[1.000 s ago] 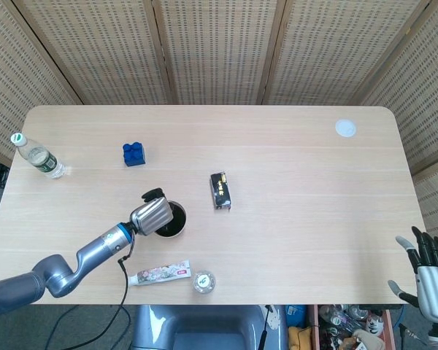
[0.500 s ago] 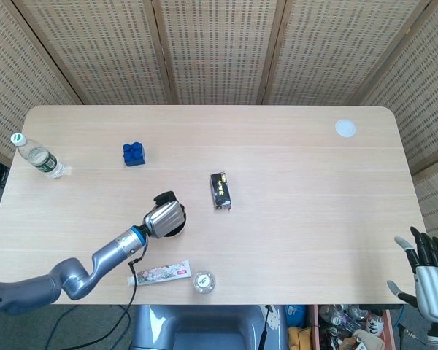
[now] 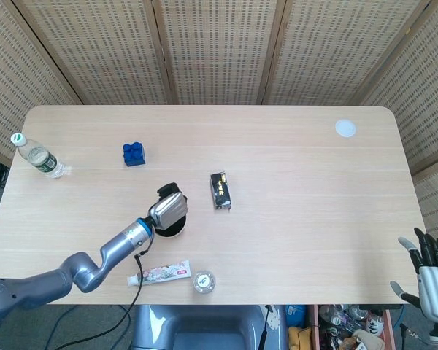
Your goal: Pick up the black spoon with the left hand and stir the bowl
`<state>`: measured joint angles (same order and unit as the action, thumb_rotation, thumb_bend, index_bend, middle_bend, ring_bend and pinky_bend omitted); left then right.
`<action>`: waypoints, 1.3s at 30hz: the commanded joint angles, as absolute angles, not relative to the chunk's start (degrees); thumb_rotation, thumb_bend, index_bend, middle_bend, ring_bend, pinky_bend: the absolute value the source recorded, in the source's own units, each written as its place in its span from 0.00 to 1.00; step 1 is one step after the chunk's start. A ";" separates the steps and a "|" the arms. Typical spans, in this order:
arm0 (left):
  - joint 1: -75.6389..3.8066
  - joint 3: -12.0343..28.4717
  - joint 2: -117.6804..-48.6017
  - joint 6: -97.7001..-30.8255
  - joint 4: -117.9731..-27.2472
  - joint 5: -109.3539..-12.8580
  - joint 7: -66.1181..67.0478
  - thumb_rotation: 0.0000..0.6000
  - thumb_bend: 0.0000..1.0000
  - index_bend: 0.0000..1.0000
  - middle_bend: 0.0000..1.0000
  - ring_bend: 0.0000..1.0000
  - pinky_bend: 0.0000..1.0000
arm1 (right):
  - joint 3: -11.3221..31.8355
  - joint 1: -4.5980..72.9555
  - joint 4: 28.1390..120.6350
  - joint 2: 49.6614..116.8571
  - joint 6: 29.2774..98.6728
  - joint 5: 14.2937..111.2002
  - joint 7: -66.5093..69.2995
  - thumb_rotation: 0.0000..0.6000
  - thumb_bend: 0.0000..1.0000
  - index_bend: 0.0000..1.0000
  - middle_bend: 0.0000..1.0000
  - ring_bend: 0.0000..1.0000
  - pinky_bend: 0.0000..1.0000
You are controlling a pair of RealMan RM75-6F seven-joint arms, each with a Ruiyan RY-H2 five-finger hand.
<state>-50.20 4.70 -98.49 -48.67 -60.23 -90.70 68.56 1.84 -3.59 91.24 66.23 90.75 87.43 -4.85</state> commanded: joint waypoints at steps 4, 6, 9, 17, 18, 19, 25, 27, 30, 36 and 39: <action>-48.78 2.85 -96.09 -49.47 -62.31 -90.70 68.26 1.00 0.43 0.65 0.81 0.74 0.75 | 2.01 -3.26 91.50 66.27 90.51 87.54 -5.11 1.00 0.20 0.22 0.11 0.00 0.00; -48.20 2.38 -95.13 -49.75 -63.65 -90.45 68.15 1.00 0.43 0.64 0.81 0.74 0.75 | 2.04 -3.10 91.49 66.32 90.30 87.55 -5.15 1.00 0.20 0.22 0.11 0.00 0.00; -47.79 1.94 -94.21 -50.04 -65.27 -90.34 68.25 1.00 0.43 0.64 0.81 0.74 0.75 | 2.06 -2.96 91.43 66.38 90.13 87.57 -5.12 1.00 0.20 0.22 0.11 0.00 0.00; -48.41 1.63 -94.28 -49.81 -67.96 -90.41 69.33 1.00 0.43 0.65 0.81 0.74 0.75 | 2.08 -3.02 91.15 66.47 90.05 87.20 -4.82 1.00 0.20 0.22 0.11 0.00 0.00; -48.61 1.76 -94.64 -49.71 -67.82 -90.33 69.52 1.00 0.43 0.65 0.81 0.74 0.75 | 2.07 -3.06 91.12 66.45 90.08 87.14 -4.78 1.00 0.20 0.22 0.11 0.00 0.00; -48.87 1.95 -95.13 -49.60 -67.57 -90.25 69.67 1.00 0.43 0.65 0.81 0.74 0.75 | 2.08 -3.13 91.09 66.43 90.14 87.06 -4.78 1.00 0.20 0.22 0.11 0.00 0.00; -50.12 3.41 -97.98 -49.15 -64.68 -89.07 70.17 1.00 0.43 0.65 0.81 0.74 0.75 | 2.05 -3.40 91.12 66.24 90.33 86.72 -4.73 1.00 0.20 0.22 0.11 0.00 0.00; -50.44 3.89 -98.75 -49.10 -63.46 -88.52 70.21 1.00 0.43 0.64 0.81 0.74 0.75 | 2.09 -3.42 91.22 66.16 90.39 86.69 -4.82 1.00 0.20 0.22 0.11 0.00 0.00; -50.69 4.06 -99.36 -49.15 -61.98 -88.19 70.53 1.00 0.43 0.64 0.81 0.74 0.75 | 2.04 -3.44 91.35 66.12 90.32 86.66 -4.89 1.00 0.20 0.22 0.11 0.00 0.00; -49.77 3.04 -98.41 -50.11 -61.70 -87.93 69.65 1.00 0.43 0.65 0.81 0.74 0.75 | 2.01 -3.30 91.35 66.18 90.10 86.77 -4.89 1.00 0.20 0.22 0.11 0.00 0.00; -49.24 2.34 -97.15 -50.79 -63.15 -88.25 69.32 1.00 0.43 0.65 0.81 0.74 0.75 | 2.01 -3.19 91.34 66.24 90.06 86.93 -4.91 1.00 0.20 0.22 0.11 0.00 0.00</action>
<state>-49.59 2.75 -97.75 -50.39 -62.48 -88.08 69.55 2.01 -3.19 91.34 66.23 90.07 86.93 -4.90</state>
